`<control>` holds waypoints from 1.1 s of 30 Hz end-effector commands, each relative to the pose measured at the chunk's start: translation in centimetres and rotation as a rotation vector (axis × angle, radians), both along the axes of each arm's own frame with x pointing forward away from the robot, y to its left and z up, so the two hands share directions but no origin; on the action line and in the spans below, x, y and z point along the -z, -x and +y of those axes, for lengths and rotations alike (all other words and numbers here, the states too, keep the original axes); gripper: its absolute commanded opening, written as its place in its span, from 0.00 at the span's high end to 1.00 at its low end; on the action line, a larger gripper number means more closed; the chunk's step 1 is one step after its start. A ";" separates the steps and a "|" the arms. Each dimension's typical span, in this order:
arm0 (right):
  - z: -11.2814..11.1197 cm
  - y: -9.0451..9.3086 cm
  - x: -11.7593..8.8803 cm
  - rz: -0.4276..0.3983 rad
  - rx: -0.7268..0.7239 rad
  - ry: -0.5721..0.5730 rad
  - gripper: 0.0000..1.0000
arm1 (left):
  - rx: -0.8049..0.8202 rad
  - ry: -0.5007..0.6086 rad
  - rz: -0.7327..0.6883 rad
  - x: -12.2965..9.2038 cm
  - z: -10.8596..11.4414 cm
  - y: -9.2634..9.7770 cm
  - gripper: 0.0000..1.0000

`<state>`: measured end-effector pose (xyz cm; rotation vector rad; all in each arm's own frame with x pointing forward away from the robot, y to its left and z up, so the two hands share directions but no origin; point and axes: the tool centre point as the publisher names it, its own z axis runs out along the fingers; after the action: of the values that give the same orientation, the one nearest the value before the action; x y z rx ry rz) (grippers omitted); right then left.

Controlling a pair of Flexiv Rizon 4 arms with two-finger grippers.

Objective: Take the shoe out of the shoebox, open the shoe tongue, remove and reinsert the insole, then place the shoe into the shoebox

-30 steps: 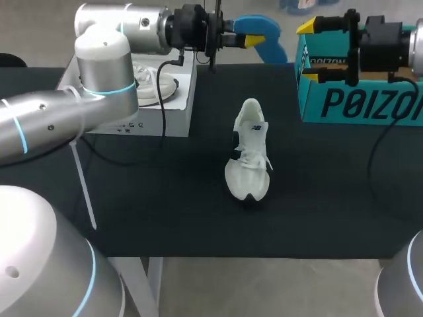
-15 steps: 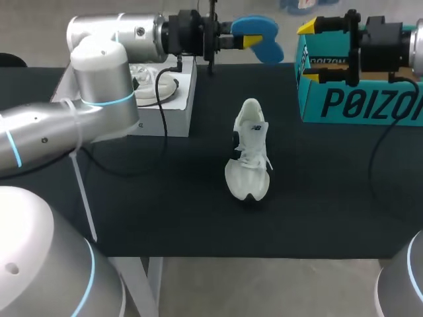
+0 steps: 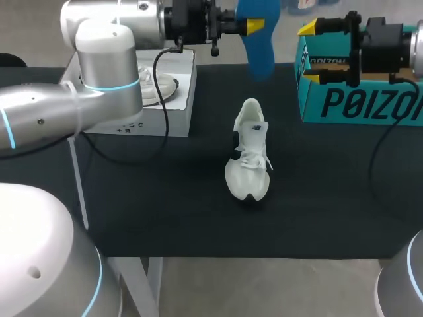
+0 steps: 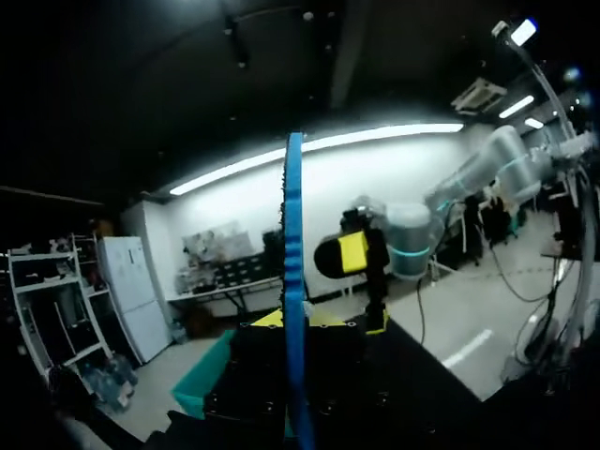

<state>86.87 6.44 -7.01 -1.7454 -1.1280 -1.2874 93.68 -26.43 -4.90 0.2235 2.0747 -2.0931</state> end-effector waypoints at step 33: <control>0.0 0.1 0.3 0.008 0.001 -0.004 0.00 | 0.368 -0.155 1.269 1.2 -0.5 -5.0 1.00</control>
<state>86.53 6.24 -7.18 -1.7484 -1.1212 -1.2804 98.40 -27.10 -6.13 -0.6486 2.7973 -2.6294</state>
